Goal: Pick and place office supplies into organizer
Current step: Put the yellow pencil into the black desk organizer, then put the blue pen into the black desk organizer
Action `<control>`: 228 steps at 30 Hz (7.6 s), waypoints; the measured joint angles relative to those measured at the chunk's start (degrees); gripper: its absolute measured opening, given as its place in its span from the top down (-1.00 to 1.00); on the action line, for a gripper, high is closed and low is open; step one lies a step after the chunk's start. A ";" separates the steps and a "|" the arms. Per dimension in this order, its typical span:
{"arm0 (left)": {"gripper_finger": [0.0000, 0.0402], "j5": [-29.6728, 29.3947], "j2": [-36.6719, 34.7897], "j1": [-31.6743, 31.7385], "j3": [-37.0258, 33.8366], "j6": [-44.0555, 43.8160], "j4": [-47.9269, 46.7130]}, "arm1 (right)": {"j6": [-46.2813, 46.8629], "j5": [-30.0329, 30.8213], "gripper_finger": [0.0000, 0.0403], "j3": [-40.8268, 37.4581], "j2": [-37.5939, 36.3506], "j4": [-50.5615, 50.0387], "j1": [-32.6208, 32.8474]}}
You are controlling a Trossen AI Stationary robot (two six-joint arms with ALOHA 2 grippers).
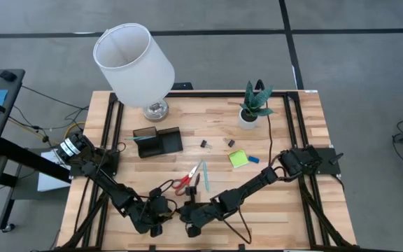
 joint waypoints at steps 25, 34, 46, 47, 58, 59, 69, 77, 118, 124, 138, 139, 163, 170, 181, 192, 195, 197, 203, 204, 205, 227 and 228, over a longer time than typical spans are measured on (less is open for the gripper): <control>0.44 0.98 -0.09 0.11 -0.07 -1.16 0.27 | -7.66 -15.00 0.51 -0.32 0.23 -1.93 -3.74; 0.44 1.18 -0.09 0.11 -0.07 -1.16 0.27 | -7.61 -17.57 0.52 -0.33 0.23 -1.98 -4.39; 0.44 1.22 -0.07 0.11 -0.07 -1.16 0.14 | -8.90 -16.52 0.52 -0.04 4.65 3.04 -4.68; 0.44 1.23 -0.07 0.11 -0.07 -1.16 0.14 | -8.90 -16.86 0.52 -0.04 4.65 2.85 -4.81; 0.43 1.25 -0.07 0.11 -0.07 -2.27 0.10 | -8.35 -17.13 0.52 0.09 4.49 -3.38 -5.04; 0.43 1.27 -0.07 0.11 -0.07 -2.27 0.10 | -8.67 -17.27 0.52 0.04 4.41 -3.35 -5.07; 0.43 1.35 -0.06 0.11 -0.07 -3.61 0.10 | -7.98 -23.43 0.92 -0.09 4.34 -3.45 -5.95; 0.43 1.53 -0.02 0.11 -0.11 -3.45 0.77 | -7.49 -24.41 0.98 -0.35 4.43 -1.40 -5.83; 0.92 14.94 -0.20 -5.25 2.25 -25.79 -7.79 | -6.39 -23.94 1.00 -0.38 4.45 -1.29 -6.04; 0.93 13.86 -0.15 -5.29 2.25 -26.15 -7.79 | -5.50 -24.01 0.90 -0.44 3.38 -1.57 -6.03; 0.97 13.49 -1.49 -1.22 13.21 -11.57 -38.12 | -10.19 6.75 0.73 -0.70 -15.80 -26.46 -5.95; 0.97 13.04 -1.51 -0.30 15.60 -10.12 -45.82 | -10.17 10.44 0.73 -0.70 -17.23 -27.92 -6.27; 0.97 -14.24 -6.98 39.19 31.11 46.32 -98.67 | 0.27 16.34 0.72 -0.30 -13.04 -41.91 -9.83; 0.97 -20.86 -9.90 45.69 30.71 55.79 -98.40 | 7.58 16.78 0.72 -0.48 -12.15 -49.19 -9.81; 0.97 -15.42 -21.10 46.49 28.27 57.89 -98.41 | 9.12 16.81 0.72 -0.42 -12.79 -49.98 -9.44; 0.97 -13.43 -27.72 43.74 13.38 61.63 -98.49 | 10.46 16.75 0.72 -0.42 -12.79 -49.82 -9.42; 0.97 -12.34 -27.57 43.63 12.75 61.83 -98.48 | 10.48 16.73 0.72 -0.42 -12.79 -49.73 -9.80; 0.97 -12.96 -27.16 43.79 11.94 62.21 -98.40 | 10.48 16.74 0.72 -0.42 -12.79 -49.45 -9.97; 0.81 -13.86 -22.45 44.62 9.60 66.26 -98.46 | 10.30 16.70 0.72 -0.42 -12.79 -48.07 -10.32; 0.78 -13.97 -21.17 44.76 9.60 66.67 -98.48 | 10.10 16.70 0.72 -0.42 -12.79 -48.07 -10.29; 0.76 -14.34 -19.78 44.78 9.60 66.93 -98.44 | 9.55 16.69 0.72 -0.40 -12.79 -48.10 -10.29; 0.71 -24.65 -5.17 41.90 26.20 57.59 -98.45 | 9.39 16.79 0.72 -0.35 -12.89 -48.79 -12.95; 0.71 -23.60 -6.35 41.53 28.17 56.50 -98.49 | 10.29 16.88 0.72 -0.35 -13.11 -49.63 -12.77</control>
